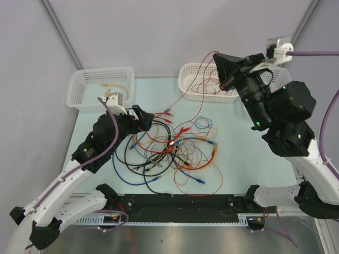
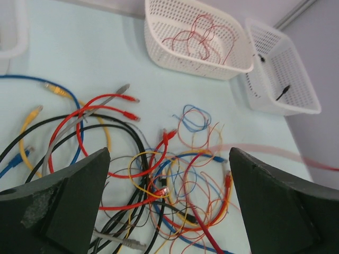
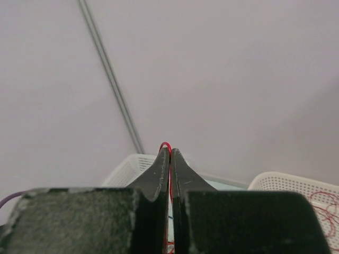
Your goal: Untangle the cables
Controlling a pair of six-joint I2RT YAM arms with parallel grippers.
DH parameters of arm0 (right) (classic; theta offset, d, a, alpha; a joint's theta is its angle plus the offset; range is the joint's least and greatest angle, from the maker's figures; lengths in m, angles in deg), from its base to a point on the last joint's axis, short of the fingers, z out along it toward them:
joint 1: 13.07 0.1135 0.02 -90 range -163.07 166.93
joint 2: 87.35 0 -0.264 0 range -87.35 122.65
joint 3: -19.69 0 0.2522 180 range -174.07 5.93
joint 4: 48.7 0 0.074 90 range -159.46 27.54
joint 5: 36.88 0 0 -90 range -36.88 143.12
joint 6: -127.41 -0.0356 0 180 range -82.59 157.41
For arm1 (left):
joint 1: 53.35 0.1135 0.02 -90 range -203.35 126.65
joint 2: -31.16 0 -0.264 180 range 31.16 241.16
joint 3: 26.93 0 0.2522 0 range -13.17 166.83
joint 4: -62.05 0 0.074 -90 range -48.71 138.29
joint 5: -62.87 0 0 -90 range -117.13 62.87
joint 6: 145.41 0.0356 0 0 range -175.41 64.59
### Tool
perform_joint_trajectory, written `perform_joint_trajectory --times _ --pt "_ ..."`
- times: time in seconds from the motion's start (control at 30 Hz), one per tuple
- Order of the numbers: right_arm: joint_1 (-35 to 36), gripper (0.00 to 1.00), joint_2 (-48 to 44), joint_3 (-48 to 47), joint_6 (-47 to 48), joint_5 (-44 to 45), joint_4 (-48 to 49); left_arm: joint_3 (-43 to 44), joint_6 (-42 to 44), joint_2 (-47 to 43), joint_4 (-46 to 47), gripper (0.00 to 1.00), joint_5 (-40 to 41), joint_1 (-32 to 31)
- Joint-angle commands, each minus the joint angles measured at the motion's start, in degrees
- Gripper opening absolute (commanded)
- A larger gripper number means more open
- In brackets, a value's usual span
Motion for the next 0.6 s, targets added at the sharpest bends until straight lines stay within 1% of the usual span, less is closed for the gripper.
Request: perform_joint_trajectory --times 0.0,0.07,0.1,0.2,0.23,0.4,0.43,0.57 --pt "-5.2 0.00 5.7 -5.4 1.1 2.0 -4.8 -2.9 -1.9 -0.7 -2.6 1.00 1.4 0.5" --pt "-8.3 0.00 7.2 -7.1 -1.4 0.2 -7.1 -4.9 -2.2 -1.9 -3.2 1.00 1.6 0.7" --pt "-11.0 0.00 8.5 -8.6 -3.3 -0.6 -7.6 -5.5 -2.6 -2.2 -3.5 1.00 1.6 0.7" --pt "-14.5 0.00 11.2 -10.9 -5.6 -2.5 -9.3 -6.7 -3.2 -3.6 -5.4 0.99 2.0 1.0" --pt "-16.6 0.00 11.6 -11.1 -6.1 -3.2 -9.7 -7.1 -3.0 -3.8 -5.5 1.00 1.9 1.1" --pt "-22.4 0.00 14.3 -11.7 -7.5 -3.7 -8.1 -8.0 -2.9 -5.4 -6.1 1.00 1.1 1.1" --pt "-24.6 0.00 15.5 -11.9 -8.0 -4.4 -7.8 -8.6 -3.1 -5.5 -6.1 1.00 0.6 1.2" --pt "-28.3 0.00 18.7 -13.6 -8.7 -5.3 -5.3 -10.1 -3.5 -5.7 -5.6 1.00 -0.4 1.1"
